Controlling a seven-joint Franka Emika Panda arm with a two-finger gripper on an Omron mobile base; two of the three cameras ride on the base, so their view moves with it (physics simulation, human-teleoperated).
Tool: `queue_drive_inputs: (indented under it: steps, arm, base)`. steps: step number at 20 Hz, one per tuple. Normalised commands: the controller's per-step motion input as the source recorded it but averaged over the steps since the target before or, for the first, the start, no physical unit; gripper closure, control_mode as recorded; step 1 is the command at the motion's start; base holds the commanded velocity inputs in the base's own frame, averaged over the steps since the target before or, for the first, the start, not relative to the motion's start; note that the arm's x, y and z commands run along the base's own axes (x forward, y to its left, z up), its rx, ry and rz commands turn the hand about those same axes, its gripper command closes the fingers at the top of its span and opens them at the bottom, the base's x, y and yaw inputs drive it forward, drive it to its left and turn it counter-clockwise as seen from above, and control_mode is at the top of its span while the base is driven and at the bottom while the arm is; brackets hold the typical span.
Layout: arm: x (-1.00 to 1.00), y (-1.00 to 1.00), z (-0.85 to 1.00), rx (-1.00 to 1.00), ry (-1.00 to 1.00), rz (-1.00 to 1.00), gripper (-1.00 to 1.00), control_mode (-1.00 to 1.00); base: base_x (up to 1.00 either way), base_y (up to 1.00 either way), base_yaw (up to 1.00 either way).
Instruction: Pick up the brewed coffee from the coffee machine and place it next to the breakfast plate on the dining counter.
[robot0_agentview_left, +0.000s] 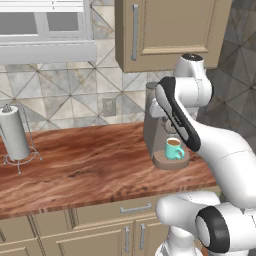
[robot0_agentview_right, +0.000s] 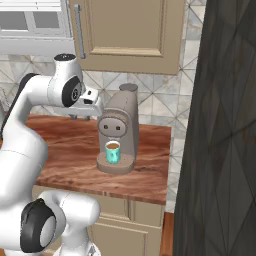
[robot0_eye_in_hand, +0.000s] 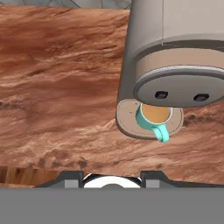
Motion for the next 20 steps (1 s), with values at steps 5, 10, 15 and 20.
queue_drive_inputs:
  steps: [5, 10, 15, 20]
  arm:
    - [-0.29, -0.08, -0.12, 0.0, -0.11, 0.0, -1.0, -1.0]
    - [-0.74, -0.51, -0.73, 0.17, -0.53, 0.03, -1.0, -1.0]
    - [-0.4, -1.0, -0.45, 0.28, -0.65, 0.16, -1.0, -1.0]
    - [0.16, -0.96, -0.11, 0.22, -0.34, 0.19, -1.0, -1.0]
  base:
    - [0.0, 0.0, 0.0]
    - [0.0, 0.0, 0.0]
    - [0.0, 0.0, 0.0]
    - [0.0, 0.0, 0.0]
